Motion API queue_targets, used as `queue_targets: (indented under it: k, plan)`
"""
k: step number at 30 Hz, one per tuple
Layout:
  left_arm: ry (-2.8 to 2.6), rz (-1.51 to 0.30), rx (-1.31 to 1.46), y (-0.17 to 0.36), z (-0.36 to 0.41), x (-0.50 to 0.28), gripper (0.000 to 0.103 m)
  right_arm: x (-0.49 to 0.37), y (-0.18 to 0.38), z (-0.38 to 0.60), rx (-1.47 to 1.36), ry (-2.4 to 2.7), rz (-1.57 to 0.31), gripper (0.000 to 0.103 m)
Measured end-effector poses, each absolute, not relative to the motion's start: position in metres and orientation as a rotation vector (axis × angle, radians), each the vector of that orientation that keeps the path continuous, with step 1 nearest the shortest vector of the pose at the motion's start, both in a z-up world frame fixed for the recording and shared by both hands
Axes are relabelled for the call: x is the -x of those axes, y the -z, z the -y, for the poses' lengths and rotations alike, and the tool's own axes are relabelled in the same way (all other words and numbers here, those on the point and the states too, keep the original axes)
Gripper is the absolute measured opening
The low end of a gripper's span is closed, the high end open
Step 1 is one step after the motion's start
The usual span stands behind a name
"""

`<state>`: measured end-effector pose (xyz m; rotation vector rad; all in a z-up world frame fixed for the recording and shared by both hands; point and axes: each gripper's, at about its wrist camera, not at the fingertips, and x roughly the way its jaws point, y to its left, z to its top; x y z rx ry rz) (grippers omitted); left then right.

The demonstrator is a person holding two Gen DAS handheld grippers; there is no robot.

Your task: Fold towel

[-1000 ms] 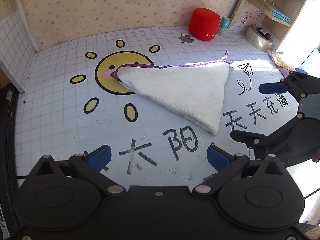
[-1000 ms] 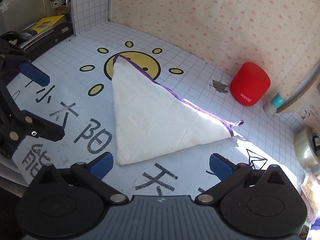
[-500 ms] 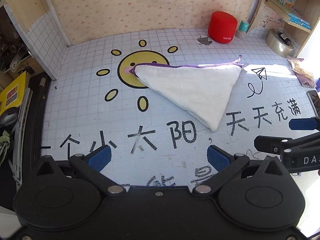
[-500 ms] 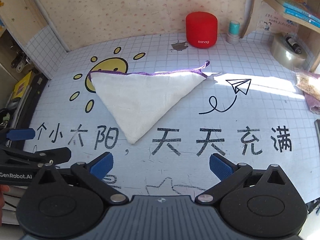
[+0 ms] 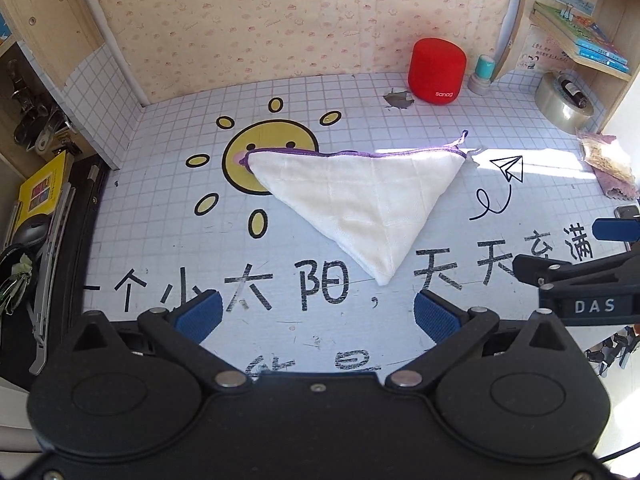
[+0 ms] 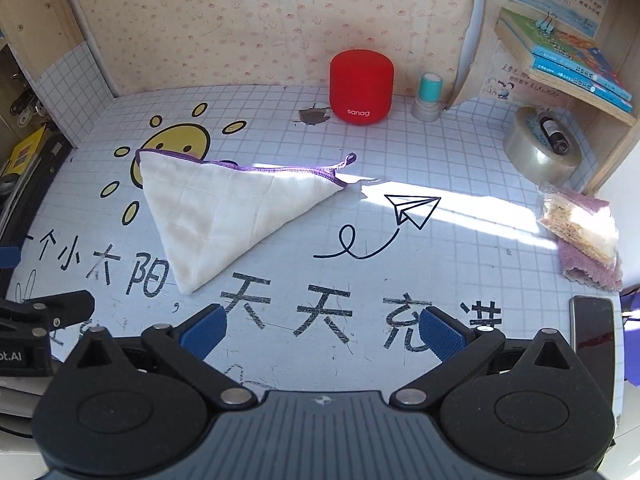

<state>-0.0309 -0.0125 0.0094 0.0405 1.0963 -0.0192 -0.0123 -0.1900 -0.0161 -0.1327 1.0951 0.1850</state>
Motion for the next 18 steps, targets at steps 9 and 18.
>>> queue_targets:
  k: [9, 18]
  plan:
    - [0.013, -1.042, -0.103, -0.023, 0.023, 0.007, 0.102, 0.009, 0.004, 0.184, 0.139, -0.143, -1.053, 0.103]
    - [-0.069, -1.016, -0.045, -0.025, 0.024, 0.014, 0.102, 0.005, -0.007, 0.177, 0.155, -0.096, -1.015, 0.103]
